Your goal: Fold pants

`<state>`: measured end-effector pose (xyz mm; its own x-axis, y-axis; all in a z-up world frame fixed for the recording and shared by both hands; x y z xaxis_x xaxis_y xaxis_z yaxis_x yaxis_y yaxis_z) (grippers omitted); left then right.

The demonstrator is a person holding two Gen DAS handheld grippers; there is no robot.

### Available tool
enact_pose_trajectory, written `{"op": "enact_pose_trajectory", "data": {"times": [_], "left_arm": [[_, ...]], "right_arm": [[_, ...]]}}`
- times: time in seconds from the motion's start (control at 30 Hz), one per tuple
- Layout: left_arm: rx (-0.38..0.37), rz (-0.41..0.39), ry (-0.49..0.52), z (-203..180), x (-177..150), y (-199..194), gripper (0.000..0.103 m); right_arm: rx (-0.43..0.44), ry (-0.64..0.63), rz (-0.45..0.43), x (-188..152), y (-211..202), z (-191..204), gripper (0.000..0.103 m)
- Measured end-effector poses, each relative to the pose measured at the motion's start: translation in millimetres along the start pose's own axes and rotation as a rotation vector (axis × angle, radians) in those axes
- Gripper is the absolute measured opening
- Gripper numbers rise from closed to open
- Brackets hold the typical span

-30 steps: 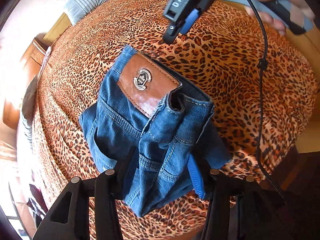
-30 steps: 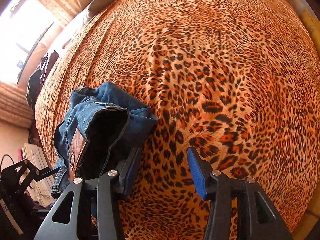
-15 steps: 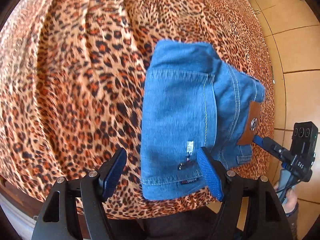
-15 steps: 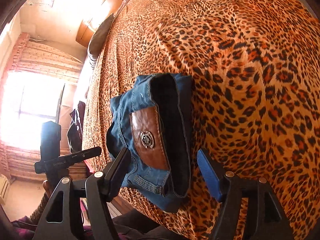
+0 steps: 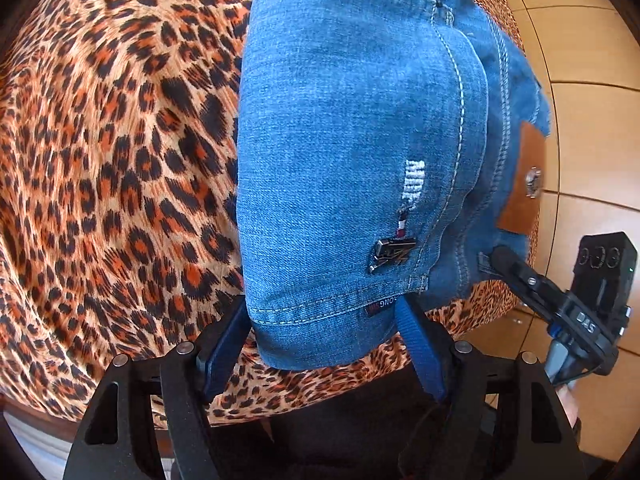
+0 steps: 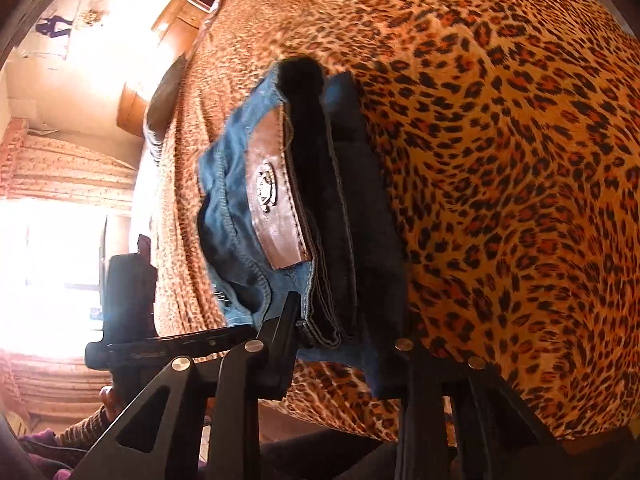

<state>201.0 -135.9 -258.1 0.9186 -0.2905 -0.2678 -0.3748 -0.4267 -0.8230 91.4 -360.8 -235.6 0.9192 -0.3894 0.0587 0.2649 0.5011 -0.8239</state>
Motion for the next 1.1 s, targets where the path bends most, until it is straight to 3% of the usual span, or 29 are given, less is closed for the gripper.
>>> {"op": "enact_pose_trajectory", "data": {"times": [0.1, 0.17, 0.4, 0.57, 0.73, 0.83, 0.9, 1.0, 1.1], "left_arm": [[0.069, -0.041, 0.035, -6, 6, -6, 0.072], [0.113, -0.088, 0.057, -9, 9, -18, 0.072], [0.233, -0.252, 0.055, -25, 20, -49, 0.073], [0.314, -0.329, 0.067, -40, 33, -60, 0.073], [0.363, -0.344, 0.062, -54, 46, -66, 0.073], [0.394, -0.345, 0.060, -44, 62, -75, 0.073], [0.369, -0.333, 0.025, -37, 73, -83, 0.073], [0.238, -0.301, -0.063, -15, 94, -87, 0.078], [0.189, -0.281, -0.128, -4, 115, -85, 0.078]], "right_arm": [[-0.032, 0.062, 0.009, -7, 19, -18, 0.030], [-0.007, 0.096, 0.006, -8, 21, -18, 0.035], [0.028, 0.066, 0.045, 1, -2, -19, 0.047], [0.057, 0.028, -0.002, 30, -35, -22, 0.059], [0.077, 0.012, -0.051, 72, -48, -14, 0.060], [0.075, -0.005, -0.064, 91, -47, -7, 0.066], [0.069, -0.009, -0.065, 98, -40, -1, 0.066], [0.089, 0.010, -0.075, 109, -34, 0, 0.066], [0.128, 0.050, -0.078, 119, -27, 0, 0.070]]}}
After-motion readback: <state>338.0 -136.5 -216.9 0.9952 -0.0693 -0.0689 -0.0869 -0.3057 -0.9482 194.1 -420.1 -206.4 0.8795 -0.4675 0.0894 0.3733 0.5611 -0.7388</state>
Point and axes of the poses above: each gripper's, at about its wrist camera, not at the fingertips, and y roughly the way its jaws point, z to its left, x to its top, the point moved 8 cm from there along y, roughly the way its jaws point, and after that the axes turned 5 degrees about z, right-handed, at the moved point
